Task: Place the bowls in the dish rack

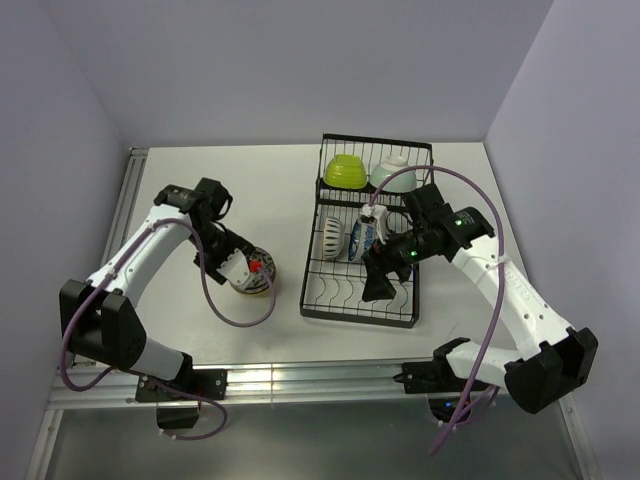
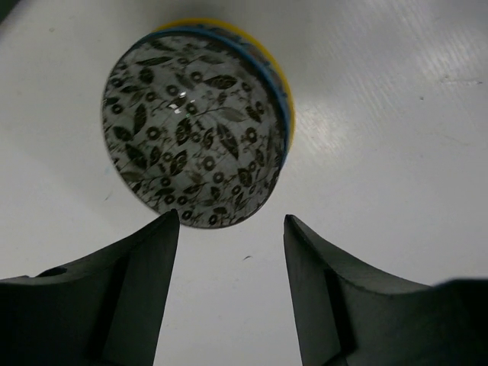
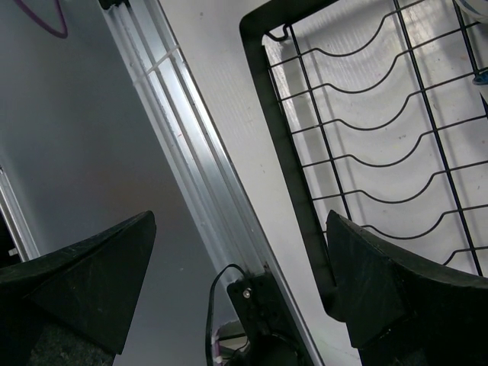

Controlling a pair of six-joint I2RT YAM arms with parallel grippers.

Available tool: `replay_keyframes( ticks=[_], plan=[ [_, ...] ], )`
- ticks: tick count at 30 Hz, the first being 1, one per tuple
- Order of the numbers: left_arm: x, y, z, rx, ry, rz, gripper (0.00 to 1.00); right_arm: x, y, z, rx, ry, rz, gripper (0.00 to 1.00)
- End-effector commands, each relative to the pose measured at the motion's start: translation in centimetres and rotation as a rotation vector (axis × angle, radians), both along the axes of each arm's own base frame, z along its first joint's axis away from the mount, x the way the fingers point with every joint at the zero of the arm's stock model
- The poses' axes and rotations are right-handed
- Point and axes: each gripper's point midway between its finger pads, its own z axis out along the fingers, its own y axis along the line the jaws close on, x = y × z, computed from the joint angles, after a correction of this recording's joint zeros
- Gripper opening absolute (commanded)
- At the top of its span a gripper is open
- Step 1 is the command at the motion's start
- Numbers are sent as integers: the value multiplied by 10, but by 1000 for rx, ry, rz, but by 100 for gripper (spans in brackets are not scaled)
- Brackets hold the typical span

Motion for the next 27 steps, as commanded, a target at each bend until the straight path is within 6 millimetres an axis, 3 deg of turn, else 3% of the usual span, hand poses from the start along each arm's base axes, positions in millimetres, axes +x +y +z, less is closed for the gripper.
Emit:
replay_keyframes(
  ticks=[1, 7, 18, 27],
  plan=[
    [-16, 10, -14, 103, 21, -150, 62, 5, 1, 12, 24, -16, -3, 100],
    [-23, 21, -28, 169, 38, -202, 58, 7, 0, 8, 21, -4, -22, 100],
    [-13, 2, -42, 142, 73, -221, 55, 10, -1, 7, 10, 4, -24, 100],
    [-14, 3, -47, 174, 98, -238, 30, 13, -2, 6, 3, 6, -30, 100]
  ],
)
